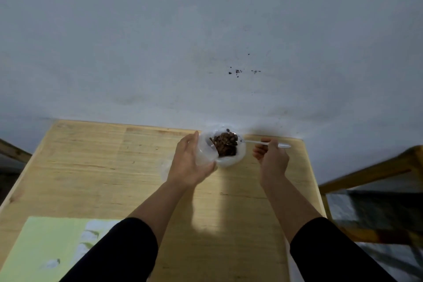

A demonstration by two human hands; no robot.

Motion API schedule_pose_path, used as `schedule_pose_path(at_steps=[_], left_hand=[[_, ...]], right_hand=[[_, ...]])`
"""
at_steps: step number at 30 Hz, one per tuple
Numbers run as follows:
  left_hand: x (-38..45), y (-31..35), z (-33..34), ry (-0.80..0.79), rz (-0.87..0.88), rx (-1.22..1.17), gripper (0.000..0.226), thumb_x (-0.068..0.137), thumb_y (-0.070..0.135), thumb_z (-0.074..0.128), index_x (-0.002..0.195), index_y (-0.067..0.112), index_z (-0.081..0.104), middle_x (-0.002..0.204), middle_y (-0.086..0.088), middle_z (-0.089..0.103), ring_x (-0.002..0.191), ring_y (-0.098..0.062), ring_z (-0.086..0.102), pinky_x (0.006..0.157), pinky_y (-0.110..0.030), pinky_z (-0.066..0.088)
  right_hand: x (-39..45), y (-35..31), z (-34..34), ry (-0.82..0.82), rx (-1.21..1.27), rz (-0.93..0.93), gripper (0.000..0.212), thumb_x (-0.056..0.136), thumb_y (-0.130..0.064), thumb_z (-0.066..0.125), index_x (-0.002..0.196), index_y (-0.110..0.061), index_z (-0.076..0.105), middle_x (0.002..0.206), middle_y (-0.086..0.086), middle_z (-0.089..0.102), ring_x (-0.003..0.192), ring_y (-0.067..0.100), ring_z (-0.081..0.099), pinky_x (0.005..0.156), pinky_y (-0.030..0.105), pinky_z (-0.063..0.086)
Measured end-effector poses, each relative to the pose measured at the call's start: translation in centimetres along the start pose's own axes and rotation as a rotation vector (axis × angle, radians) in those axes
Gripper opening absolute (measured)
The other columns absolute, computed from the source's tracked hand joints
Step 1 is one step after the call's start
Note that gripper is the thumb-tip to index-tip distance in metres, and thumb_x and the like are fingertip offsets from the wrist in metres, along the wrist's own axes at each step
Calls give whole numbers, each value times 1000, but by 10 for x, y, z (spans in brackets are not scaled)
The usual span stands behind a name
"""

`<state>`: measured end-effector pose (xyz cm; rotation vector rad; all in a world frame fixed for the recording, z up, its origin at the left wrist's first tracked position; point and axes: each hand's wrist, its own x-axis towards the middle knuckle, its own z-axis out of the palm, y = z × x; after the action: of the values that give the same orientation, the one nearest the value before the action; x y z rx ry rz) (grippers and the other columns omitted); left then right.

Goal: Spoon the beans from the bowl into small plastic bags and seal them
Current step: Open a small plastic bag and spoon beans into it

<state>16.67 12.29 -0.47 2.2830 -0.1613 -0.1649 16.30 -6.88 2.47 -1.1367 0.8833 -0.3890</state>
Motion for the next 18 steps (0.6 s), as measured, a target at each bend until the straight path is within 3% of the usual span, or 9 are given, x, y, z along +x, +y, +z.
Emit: schedule_pose_path(at_steps=[3,8,12,14,16,18], left_hand=[[3,4,3,3,0,2,97,73,41,74,149,17,18,147,-3,23,136,-13,22,106,-14,16],[5,9,8,15,9,23,97,73,42,73,149,17,17,148,-2,23,137,-12,20,103,-12,16],[3,6,6,26,3,50,99,73,46,73,149,17,17,148,-3,23,137,-13,21,104,-14,17],[2,2,4,34,-12,58,100,72,47,73,149,17,16,148,-3,22,137,-13,21,105,-14,16],[0,-3,2,35,-25,64,101,72,50,72,149,18,15,149,-2,20,137,-12,19,105,-14,15],[-2,-5,0,35,-38,83,101,73,52,71,150,19,14,150,-1,18,138,-12,18,106,-15,15]], right_hand=[[-9,-7,2,-104,-77,-62,36,101,-17,36,72,-9,56,61,11,53,42,13,52,43,23,46],[-28,-14,10,-343,-377,-418,29,100,-15,38,81,-13,60,64,3,58,54,14,55,50,25,50],[-16,-16,11,-111,-399,-447,33,100,-23,36,75,-21,56,62,4,58,49,11,56,53,31,51],[-6,-12,6,-27,-544,-474,34,97,-31,31,76,-22,57,69,10,64,63,26,64,68,41,53],[-3,-6,2,10,-721,-486,37,98,-27,31,88,-11,63,83,18,69,81,35,64,80,37,47],[0,6,3,23,-787,-457,35,99,-20,35,94,-4,66,88,21,69,88,35,63,82,33,41]])
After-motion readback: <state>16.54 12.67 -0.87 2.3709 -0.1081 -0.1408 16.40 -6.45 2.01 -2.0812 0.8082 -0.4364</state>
